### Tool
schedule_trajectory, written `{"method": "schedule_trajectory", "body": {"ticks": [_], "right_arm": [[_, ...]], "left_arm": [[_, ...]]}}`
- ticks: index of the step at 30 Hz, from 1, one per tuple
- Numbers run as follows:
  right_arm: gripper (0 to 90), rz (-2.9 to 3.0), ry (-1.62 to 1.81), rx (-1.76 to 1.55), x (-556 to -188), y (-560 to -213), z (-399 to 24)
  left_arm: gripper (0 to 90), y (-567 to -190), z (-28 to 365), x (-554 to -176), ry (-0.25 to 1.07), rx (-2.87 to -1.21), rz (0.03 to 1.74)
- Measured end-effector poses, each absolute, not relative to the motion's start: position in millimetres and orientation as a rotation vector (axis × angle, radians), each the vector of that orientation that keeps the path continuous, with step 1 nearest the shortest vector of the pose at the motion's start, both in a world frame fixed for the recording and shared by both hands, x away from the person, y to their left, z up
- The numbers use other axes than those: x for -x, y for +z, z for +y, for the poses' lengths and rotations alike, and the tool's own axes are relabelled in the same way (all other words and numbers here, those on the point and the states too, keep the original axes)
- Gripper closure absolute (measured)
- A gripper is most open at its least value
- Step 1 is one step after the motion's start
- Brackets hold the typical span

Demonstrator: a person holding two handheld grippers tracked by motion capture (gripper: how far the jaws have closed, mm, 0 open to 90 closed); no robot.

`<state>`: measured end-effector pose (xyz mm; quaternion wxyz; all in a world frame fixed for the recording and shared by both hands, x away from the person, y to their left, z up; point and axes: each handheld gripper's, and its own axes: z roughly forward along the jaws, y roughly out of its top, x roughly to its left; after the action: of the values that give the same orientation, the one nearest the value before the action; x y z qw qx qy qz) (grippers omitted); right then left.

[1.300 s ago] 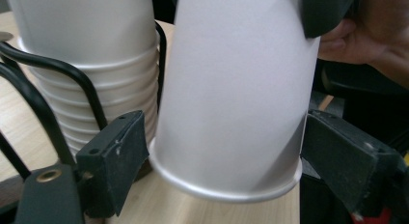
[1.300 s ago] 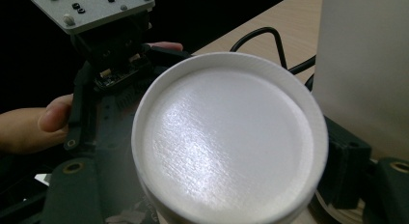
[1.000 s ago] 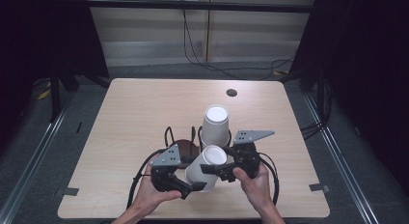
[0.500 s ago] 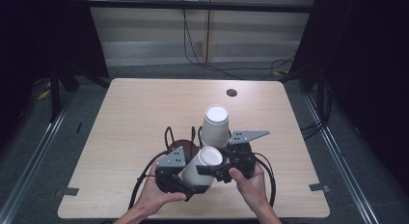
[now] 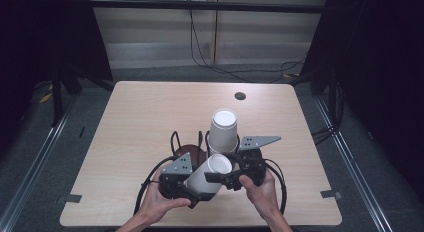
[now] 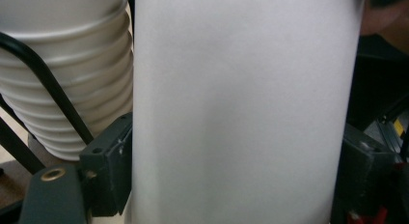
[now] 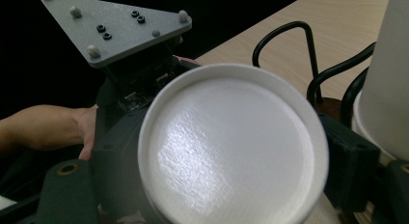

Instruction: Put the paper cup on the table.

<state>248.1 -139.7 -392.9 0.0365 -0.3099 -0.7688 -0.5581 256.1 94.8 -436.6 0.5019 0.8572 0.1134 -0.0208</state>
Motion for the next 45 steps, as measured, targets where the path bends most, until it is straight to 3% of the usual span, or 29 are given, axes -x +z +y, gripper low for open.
{"method": "schedule_trajectory", "body": {"ticks": [4,22,45], "right_arm": [[13.9,-2.350,-1.731,0.951,-248.0,-393.2,-143.2],[14.0,-2.339,-1.750,0.874,-247.7,-395.8,-163.1],[14.4,-2.497,-1.489,0.752,-249.6,-403.5,-151.6]], "left_arm": [[17.9,-435.1,98.0,-257.4,-0.078,-2.088,0.288],[18.5,-422.8,116.8,-265.5,-0.094,-2.204,0.318],[18.5,-416.6,122.3,-268.9,-0.080,-2.409,0.289]]}}
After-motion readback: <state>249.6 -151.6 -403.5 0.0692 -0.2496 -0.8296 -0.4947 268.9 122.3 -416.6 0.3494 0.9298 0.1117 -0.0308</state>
